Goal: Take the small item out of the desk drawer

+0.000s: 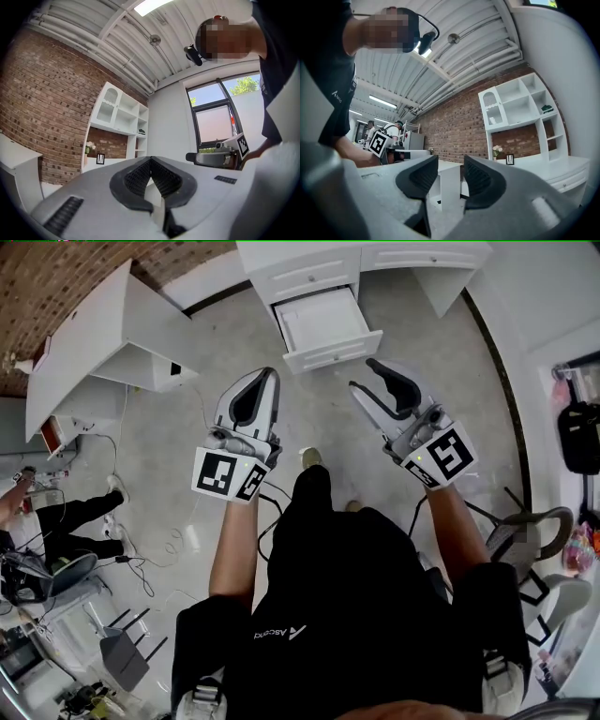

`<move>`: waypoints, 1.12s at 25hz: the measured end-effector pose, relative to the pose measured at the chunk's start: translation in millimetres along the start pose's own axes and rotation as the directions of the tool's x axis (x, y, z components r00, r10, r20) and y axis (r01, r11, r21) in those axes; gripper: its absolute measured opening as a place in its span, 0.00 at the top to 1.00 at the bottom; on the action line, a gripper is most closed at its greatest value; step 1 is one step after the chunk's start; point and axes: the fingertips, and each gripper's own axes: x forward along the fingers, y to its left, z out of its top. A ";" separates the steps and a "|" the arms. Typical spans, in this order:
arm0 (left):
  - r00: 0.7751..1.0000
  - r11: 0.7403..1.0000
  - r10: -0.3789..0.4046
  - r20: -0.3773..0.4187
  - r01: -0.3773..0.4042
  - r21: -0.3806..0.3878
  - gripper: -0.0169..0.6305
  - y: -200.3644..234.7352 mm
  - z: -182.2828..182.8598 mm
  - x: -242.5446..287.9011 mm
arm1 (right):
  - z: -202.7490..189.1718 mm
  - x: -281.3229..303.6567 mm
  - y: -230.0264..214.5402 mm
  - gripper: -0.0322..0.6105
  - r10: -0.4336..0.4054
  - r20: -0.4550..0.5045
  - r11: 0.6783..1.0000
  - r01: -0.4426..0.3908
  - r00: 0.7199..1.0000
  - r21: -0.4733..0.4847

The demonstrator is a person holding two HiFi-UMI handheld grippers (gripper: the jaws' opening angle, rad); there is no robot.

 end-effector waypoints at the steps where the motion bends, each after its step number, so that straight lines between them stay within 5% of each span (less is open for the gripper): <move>1: 1.000 1.000 -0.003 -0.004 0.003 0.003 0.98 16.7 -3.5 7.9 | -6.2 16.5 -7.9 0.70 0.000 -0.012 1.000 0.000 1.000 0.001; 15: 0.996 0.996 -0.085 -0.039 0.083 -0.042 0.98 208.6 -70.3 87.4 | -121.8 222.5 -89.7 0.64 0.021 -0.252 0.995 -0.045 0.968 -0.087; 23: 0.996 0.996 -0.030 -0.082 0.023 -0.086 0.98 289.8 -128.2 130.2 | -218.2 299.3 -153.0 0.63 0.084 -0.443 0.973 -0.169 0.893 -0.156; 28: 0.994 0.992 0.040 -0.104 -0.051 -0.112 0.98 337.9 -169.1 168.7 | -297.8 334.9 -199.0 0.63 0.108 -0.580 0.923 -0.297 0.807 -0.242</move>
